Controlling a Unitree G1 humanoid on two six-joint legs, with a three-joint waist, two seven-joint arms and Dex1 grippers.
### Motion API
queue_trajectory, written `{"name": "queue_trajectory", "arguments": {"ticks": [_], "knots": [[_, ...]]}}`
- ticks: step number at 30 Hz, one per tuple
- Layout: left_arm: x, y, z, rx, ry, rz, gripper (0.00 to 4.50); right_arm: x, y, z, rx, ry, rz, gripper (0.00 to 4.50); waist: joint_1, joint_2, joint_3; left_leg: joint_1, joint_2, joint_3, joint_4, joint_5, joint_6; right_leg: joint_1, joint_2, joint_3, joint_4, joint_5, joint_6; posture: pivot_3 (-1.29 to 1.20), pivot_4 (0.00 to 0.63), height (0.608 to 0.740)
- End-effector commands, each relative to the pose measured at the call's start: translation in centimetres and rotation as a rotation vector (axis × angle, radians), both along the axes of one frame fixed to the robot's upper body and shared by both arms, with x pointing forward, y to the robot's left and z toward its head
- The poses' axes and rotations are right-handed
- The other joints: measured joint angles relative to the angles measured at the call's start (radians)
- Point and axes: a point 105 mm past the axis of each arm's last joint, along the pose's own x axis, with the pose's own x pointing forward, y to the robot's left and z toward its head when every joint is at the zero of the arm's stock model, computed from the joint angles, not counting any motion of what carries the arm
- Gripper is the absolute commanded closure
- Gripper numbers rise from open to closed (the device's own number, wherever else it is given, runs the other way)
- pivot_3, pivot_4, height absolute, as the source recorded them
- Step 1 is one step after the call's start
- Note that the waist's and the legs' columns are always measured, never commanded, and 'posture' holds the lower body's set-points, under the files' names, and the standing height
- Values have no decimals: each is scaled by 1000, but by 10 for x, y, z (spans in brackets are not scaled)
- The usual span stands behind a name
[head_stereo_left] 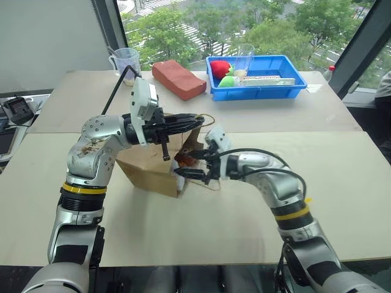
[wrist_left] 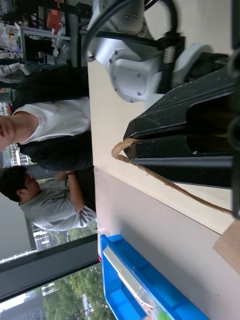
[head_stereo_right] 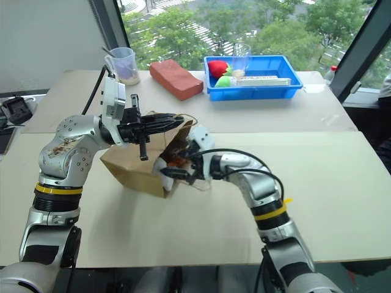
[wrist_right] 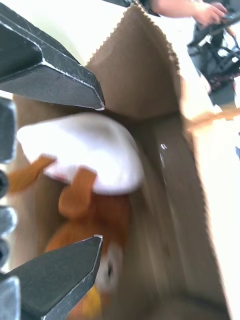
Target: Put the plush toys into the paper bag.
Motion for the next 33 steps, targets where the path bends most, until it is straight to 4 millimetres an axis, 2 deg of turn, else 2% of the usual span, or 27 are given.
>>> {"name": "queue_trajectory", "arguments": {"ticks": [1,3,5,8,14,17,18,25,29,30,33], "knots": [[-3,1,12,-20,-44,-10,4500,-8,-17,15,7,-58,13,47,0,0,0,0,0,0,0,0,0,0,0,0,0,0,0,0,150,740],[-3,1,12,-18,-44,-8,4500,-13,-27,11,-40,-65,24,47,2,0,0,0,0,0,0,0,0,0,0,0,0,0,0,0,150,740],[-3,1,12,-18,-44,-8,4500,-21,-36,-3,-133,-76,51,47,2,0,0,0,0,0,0,0,1,0,0,0,-1,0,0,0,150,740],[-2,0,13,-18,-45,-11,4500,-25,-47,-35,-275,-86,60,47,2,0,0,0,0,1,0,0,1,1,0,0,-1,0,0,0,150,740],[-3,0,12,-17,-46,-13,4500,-23,-50,-65,-396,-129,49,47,-4,0,0,1,0,1,1,0,1,1,0,1,-1,0,0,0,150,740],[-3,0,10,-12,-45,-10,4500,-19,-45,-68,-398,-156,28,47,0,0,0,2,0,1,1,0,1,2,0,1,-1,0,0,0,150,740],[-3,1,10,-11,-44,-9,4500,-18,-43,-67,-386,-162,25,560,0,0,0,2,0,1,1,0,1,2,0,1,-1,0,0,0,150,740],[-4,2,11,-16,-44,-5,4500,-20,-40,-64,-364,-178,32,2927,2,0,0,1,0,1,1,0,1,2,0,1,-1,0,0,0,150,740],[-2,1,11,-18,-45,-2,4500,-10,-42,-46,-309,-234,-34,4320,5,0,0,1,0,1,1,0,1,2,0,1,-1,0,0,0,150,740],[-1,1,11,-18,-45,1,4500,-8,-44,-40,-301,-265,-52,4479,6,0,0,1,0,1,1,0,1,2,0,1,-1,0,0,0,150,740],[6,0,14,-43,-48,27,4500,-6,-52,-10,-270,-406,-105,4479,14,0,0,1,0,1,1,0,1,2,0,1,-1,0,0,0,150,740]]}}
